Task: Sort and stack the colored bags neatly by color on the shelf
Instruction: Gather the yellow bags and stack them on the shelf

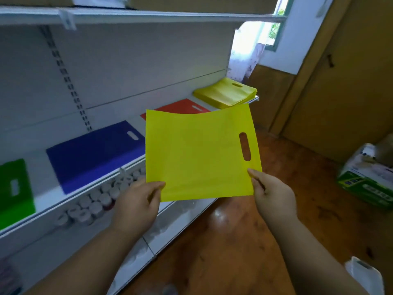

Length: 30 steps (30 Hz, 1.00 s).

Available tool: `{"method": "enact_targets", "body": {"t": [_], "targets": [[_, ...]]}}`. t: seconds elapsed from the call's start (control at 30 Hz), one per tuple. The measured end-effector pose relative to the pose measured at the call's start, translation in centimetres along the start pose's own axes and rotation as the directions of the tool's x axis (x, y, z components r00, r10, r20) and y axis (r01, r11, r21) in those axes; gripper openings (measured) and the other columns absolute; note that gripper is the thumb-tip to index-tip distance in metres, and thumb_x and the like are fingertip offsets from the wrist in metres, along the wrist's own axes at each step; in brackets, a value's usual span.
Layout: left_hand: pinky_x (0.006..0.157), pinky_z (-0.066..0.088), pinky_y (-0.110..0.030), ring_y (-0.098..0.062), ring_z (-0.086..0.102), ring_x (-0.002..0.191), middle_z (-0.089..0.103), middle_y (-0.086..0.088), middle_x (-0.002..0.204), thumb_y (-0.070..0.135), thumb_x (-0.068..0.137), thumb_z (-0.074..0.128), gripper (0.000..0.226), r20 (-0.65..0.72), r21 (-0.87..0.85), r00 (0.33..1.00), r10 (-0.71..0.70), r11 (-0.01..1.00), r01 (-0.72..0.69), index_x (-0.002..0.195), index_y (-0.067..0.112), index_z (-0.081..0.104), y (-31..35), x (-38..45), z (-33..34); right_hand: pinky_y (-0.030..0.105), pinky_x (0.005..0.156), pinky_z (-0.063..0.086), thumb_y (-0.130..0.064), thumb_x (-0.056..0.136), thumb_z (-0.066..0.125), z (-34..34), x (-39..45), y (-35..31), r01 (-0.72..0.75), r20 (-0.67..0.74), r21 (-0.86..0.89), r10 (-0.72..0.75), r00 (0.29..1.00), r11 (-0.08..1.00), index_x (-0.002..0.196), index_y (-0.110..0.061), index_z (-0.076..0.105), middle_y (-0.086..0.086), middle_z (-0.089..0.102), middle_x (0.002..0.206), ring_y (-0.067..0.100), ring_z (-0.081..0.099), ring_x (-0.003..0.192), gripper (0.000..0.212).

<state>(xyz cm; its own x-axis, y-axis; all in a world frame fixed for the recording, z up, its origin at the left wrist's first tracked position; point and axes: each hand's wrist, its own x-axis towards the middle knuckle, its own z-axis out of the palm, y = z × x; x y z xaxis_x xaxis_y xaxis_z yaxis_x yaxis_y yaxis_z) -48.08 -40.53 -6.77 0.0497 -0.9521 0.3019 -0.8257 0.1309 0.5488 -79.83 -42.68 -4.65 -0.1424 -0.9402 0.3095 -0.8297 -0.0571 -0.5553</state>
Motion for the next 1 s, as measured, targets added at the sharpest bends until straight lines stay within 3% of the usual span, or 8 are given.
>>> {"method": "enact_targets", "body": {"t": [0.2,0.33,0.5,0.67,0.73,0.87,1.0], "targets": [[0.063,0.043,-0.026,-0.025,0.065,0.076,0.068,-0.003,0.093,0.03,0.087,0.053,0.031,0.064,-0.017,0.993,0.095,0.995,-0.094,0.106,0.023,0.076,1.3,11.1,6.4,0.034,0.084,0.054,-0.024,0.098,0.056,1.7,7.3,5.1,-0.081,-0.019,-0.031,0.08,0.997,0.996,0.125,-0.028,0.067,-0.001,0.069,0.121,0.022,0.064,0.11,0.03],[0.067,0.042,-0.025,-0.026,0.066,0.08,0.069,-0.005,0.095,0.028,0.084,0.054,0.031,0.095,-0.069,0.984,0.15,0.987,-0.144,0.103,0.021,0.077,5.6,18.2,10.6,0.029,0.084,0.05,-0.025,0.099,0.054,-0.6,12.6,8.5,-0.149,-0.088,-0.07,0.143,0.986,0.986,0.127,-0.026,0.066,-0.001,0.068,0.123,0.02,0.063,0.113,0.03],[0.061,0.043,-0.03,-0.027,0.063,0.075,0.066,-0.003,0.089,0.024,0.09,0.056,0.027,0.105,-0.059,0.972,0.212,0.977,-0.207,0.106,0.021,0.076,9.9,25.3,16.5,0.029,0.08,0.05,-0.021,0.097,0.057,-1.2,18.1,14.5,-0.215,-0.127,-0.048,0.207,0.97,0.975,0.124,-0.022,0.068,0.003,0.07,0.119,0.022,0.065,0.11,0.029],[0.059,0.04,-0.029,-0.022,0.06,0.074,0.054,0.009,0.081,0.03,0.09,0.053,0.029,0.083,-0.034,0.99,0.115,0.993,-0.112,0.107,0.028,0.075,13.5,30.1,23.7,0.035,0.079,0.055,-0.018,0.094,0.061,-1.0,28.0,22.3,-0.111,-0.045,-0.111,0.107,0.993,0.988,0.122,-0.023,0.069,0.001,0.072,0.116,0.023,0.067,0.105,0.03],[0.062,0.039,-0.028,-0.023,0.063,0.081,0.063,0.004,0.089,0.027,0.092,0.054,0.027,0.059,-0.026,0.997,0.041,0.999,-0.039,0.109,0.027,0.075,14.4,31.3,25.2,0.033,0.077,0.053,-0.017,0.094,0.06,-0.5,32.0,24.1,-0.05,0.0,-0.117,0.05,0.999,0.992,0.121,-0.022,0.07,0.003,0.072,0.113,0.025,0.068,0.102,0.029],[0.065,0.035,-0.03,-0.026,0.062,0.091,0.069,-0.003,0.101,0.017,0.095,0.06,0.023,-0.015,0.012,0.991,-0.133,0.991,0.133,0.113,0.023,0.074,15.8,34.7,25.8,0.031,0.08,0.05,-0.034,0.093,0.044,1.1,40.3,24.2,0.054,0.111,-0.076,-0.045,0.993,0.996,0.124,-0.025,0.067,0.001,0.071,0.117,0.024,0.065,0.107,0.04],[0.065,0.035,-0.03,-0.024,0.06,0.087,0.068,-0.002,0.105,0.018,0.095,0.06,0.024,-0.075,0.075,0.964,-0.254,0.963,0.26,0.113,0.025,0.074,14.9,37.3,26.3,0.032,0.085,0.047,-0.026,0.099,0.053,4.7,46.5,23.6,0.118,0.208,-0.007,-0.114,0.971,0.993,0.128,-0.028,0.065,-0.001,0.069,0.122,0.023,0.062,0.112,0.031]]}}
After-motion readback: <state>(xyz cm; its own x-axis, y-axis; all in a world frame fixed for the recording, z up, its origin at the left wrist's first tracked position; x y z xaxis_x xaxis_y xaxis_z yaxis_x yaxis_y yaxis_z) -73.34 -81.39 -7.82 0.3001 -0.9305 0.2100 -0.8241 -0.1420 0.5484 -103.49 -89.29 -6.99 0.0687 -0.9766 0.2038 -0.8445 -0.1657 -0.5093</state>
